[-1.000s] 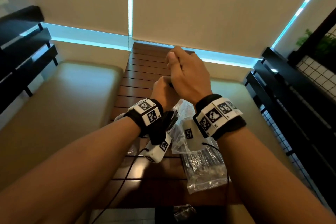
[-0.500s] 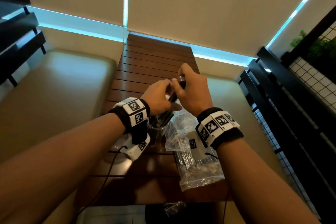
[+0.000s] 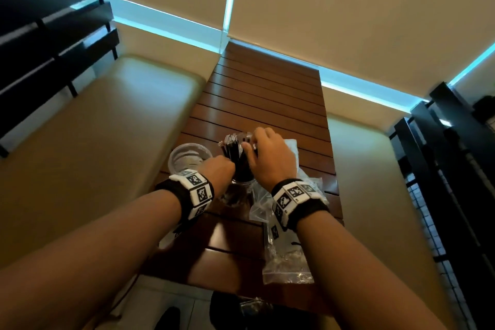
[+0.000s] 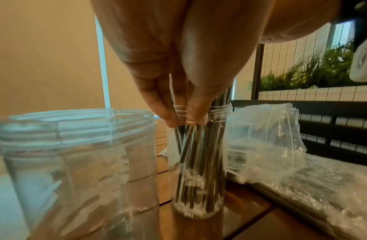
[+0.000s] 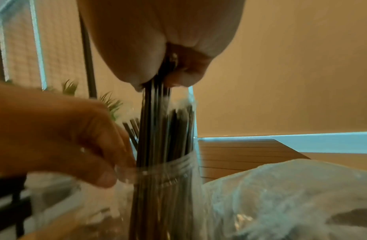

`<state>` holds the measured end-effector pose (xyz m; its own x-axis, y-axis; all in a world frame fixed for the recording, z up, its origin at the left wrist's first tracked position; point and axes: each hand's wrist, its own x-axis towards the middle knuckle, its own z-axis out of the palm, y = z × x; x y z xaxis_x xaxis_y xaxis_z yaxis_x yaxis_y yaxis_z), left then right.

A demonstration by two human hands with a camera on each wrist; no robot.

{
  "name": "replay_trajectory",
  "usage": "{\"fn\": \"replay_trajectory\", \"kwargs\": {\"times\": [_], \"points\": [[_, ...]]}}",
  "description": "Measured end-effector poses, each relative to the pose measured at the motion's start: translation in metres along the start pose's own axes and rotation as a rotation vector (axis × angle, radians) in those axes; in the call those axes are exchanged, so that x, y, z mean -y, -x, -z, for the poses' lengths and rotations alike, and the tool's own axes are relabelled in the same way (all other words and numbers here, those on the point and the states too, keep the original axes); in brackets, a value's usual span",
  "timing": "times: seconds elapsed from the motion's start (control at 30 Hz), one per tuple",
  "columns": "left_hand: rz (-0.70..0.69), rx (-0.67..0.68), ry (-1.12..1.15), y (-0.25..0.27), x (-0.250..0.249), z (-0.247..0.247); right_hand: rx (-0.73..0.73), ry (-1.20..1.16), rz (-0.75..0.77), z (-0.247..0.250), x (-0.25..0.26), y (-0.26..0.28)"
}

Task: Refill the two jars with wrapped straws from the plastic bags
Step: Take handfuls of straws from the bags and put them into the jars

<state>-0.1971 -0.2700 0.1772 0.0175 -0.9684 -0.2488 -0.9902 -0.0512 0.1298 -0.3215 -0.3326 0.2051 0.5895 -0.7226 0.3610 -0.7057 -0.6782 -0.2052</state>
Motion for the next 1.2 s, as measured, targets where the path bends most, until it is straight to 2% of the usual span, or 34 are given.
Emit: {"fn": "replay_trajectory", "kwargs": {"times": [0.07,0.17,0.33,0.43,0.5,0.53,0.63,0.67,0.73,0.83,0.93,1.03,1.1,1.2], "points": [[-0.020,-0.021,-0.067,0.005,-0.005,-0.001,-0.046,0.186,0.027,-0.008,-0.003,0.005],[-0.040,-0.010,-0.134,0.011,-0.007,-0.001,-0.079,0.092,0.040,-0.014,-0.005,0.000],[-0.055,0.009,-0.143,0.015,-0.005,-0.002,0.240,0.003,0.165,-0.035,-0.003,-0.008],[-0.047,0.020,-0.120,0.014,-0.003,-0.004,0.328,-0.006,0.129,-0.039,-0.007,-0.009],[-0.033,0.034,-0.082,0.014,0.000,-0.006,0.352,-0.135,0.072,-0.035,-0.009,-0.011],[-0.023,0.031,-0.068,0.014,0.001,-0.007,0.307,-0.234,0.033,-0.032,-0.011,-0.012],[-0.008,-0.051,-0.095,0.016,-0.002,-0.007,0.011,-0.429,-0.160,-0.017,-0.025,-0.005],[-0.012,-0.106,-0.108,0.018,-0.006,-0.004,-0.041,-0.413,-0.242,-0.010,-0.033,-0.003],[-0.081,-0.209,-0.116,0.022,-0.018,0.002,-0.042,-0.299,-0.382,0.002,-0.056,0.006],[-0.239,-0.228,-0.146,0.019,-0.044,0.012,0.077,-0.232,-0.555,0.016,-0.087,0.026],[-0.332,-0.197,-0.163,0.014,-0.072,0.016,0.212,-0.197,-0.634,0.021,-0.101,0.047],[-0.420,-0.039,-0.153,0.004,-0.094,0.002,0.498,-0.147,-0.590,0.024,-0.109,0.064],[-0.401,0.089,-0.147,-0.002,-0.103,-0.010,0.669,-0.165,-0.555,0.024,-0.109,0.074],[-0.336,0.171,-0.141,-0.008,-0.110,-0.022,0.748,-0.167,-0.481,0.020,-0.108,0.084]]}}
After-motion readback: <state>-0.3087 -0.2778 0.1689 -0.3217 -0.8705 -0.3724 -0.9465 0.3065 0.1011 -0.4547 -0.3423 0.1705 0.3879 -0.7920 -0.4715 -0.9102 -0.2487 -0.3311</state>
